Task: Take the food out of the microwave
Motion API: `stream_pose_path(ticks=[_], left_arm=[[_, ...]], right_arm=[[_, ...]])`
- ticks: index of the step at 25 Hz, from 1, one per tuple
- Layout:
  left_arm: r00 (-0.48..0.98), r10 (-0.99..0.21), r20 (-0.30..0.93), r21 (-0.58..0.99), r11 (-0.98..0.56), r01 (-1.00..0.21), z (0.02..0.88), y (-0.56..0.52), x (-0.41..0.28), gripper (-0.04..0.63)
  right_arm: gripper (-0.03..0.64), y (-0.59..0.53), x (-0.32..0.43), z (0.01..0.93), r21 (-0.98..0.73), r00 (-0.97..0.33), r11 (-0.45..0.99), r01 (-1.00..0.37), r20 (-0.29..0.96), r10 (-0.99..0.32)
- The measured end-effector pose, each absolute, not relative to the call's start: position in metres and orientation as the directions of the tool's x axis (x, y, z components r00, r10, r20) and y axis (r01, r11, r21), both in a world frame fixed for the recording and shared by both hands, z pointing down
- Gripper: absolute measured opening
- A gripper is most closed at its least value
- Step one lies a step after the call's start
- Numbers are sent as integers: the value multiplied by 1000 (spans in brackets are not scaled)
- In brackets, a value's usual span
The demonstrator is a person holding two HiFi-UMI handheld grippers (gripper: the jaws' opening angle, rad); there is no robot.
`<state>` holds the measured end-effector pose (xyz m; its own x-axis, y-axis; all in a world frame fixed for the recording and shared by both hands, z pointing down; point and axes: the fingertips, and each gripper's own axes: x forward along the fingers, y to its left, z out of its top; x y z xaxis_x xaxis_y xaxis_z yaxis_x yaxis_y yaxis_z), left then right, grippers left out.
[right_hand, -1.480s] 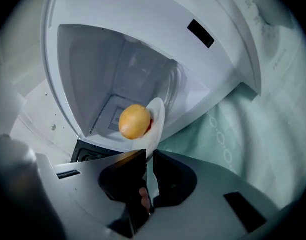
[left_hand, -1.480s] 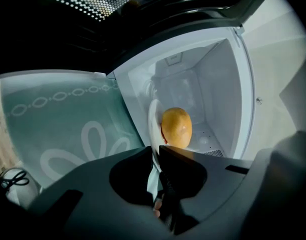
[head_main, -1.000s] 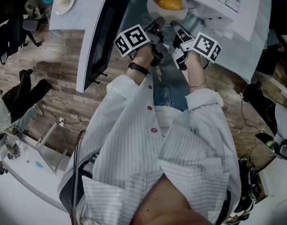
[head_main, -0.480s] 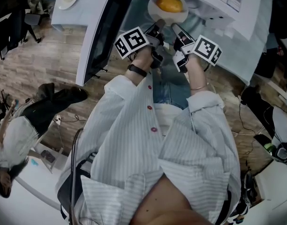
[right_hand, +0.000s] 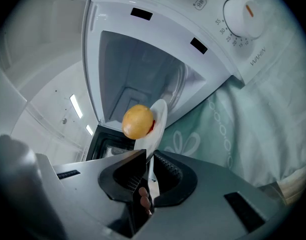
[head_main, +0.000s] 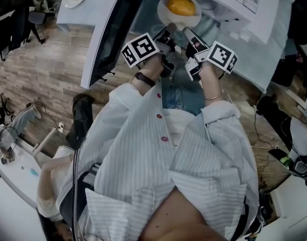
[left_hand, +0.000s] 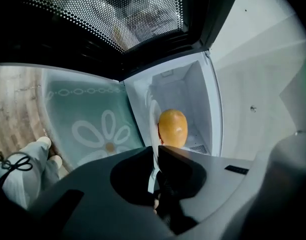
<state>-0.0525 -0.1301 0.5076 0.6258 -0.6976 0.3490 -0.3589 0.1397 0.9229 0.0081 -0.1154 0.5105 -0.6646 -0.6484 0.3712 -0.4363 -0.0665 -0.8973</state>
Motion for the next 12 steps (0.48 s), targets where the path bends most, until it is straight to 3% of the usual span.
stream_pose_path(ticks=[12], left_arm=[[585,-743,326,933,156,-323,484,-113,-55,34]], right_arm=[[63,-102,6,489,-919,-711,-47,-391,334,-619]])
